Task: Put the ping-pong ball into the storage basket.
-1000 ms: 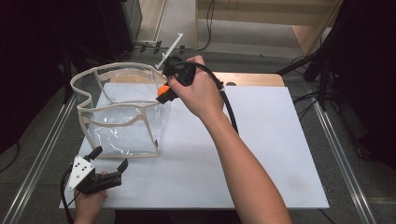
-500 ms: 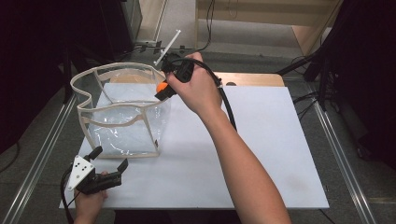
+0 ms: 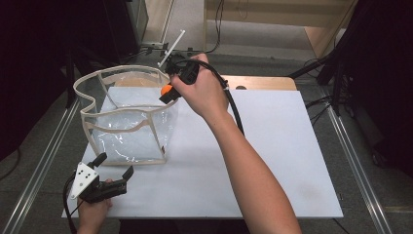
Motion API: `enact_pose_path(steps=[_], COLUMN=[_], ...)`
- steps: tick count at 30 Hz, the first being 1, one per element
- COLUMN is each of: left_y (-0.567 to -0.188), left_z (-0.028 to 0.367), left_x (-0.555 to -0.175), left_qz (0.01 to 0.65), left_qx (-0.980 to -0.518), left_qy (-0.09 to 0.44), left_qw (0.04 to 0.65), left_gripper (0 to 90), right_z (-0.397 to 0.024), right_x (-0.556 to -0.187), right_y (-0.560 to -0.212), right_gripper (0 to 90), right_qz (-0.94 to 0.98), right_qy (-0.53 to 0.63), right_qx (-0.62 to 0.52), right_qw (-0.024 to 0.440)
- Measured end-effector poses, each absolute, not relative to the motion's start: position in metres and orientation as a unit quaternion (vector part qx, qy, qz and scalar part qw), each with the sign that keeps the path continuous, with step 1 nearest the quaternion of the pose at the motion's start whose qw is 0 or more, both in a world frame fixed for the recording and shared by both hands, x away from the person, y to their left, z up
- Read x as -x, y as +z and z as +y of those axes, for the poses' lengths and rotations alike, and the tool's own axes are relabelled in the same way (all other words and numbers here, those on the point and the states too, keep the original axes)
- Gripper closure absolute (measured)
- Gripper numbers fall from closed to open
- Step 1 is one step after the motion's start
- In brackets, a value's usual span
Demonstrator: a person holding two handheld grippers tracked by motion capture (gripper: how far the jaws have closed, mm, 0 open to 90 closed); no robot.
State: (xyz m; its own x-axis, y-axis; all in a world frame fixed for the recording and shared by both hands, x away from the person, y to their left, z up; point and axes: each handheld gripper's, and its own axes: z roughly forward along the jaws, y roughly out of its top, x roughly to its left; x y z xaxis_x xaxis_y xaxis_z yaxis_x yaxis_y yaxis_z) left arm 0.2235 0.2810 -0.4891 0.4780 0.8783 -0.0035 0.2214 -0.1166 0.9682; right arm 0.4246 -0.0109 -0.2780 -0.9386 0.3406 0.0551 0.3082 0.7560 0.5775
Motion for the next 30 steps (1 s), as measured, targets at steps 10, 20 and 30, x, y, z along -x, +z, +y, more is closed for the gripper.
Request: enact_pose_path(steps=[10, 20, 30], left_y=[-0.489, -0.489, -0.489], left_z=[0.281, 0.281, 0.281], left_x=[-0.224, -0.224, -0.224], left_qz=[0.404, 0.406, 0.406], left_qx=[-0.68, -0.678, -0.678], left_qy=[0.312, 0.312, 0.311], left_qw=[0.526, 0.528, 0.528], left_gripper=[0.0, 0.0, 0.0], right_z=[-0.005, 0.0, 0.005], right_x=[-0.428, -0.432, -0.436], right_y=[-0.281, -0.285, -0.292], right_gripper=[48.5, 48.4, 48.3], right_qz=[0.937, 0.939, 0.942], right_qy=[0.302, 0.296, 0.285], right_qx=[-0.172, -0.175, -0.172], right_qw=[0.03, 0.033, 0.036])
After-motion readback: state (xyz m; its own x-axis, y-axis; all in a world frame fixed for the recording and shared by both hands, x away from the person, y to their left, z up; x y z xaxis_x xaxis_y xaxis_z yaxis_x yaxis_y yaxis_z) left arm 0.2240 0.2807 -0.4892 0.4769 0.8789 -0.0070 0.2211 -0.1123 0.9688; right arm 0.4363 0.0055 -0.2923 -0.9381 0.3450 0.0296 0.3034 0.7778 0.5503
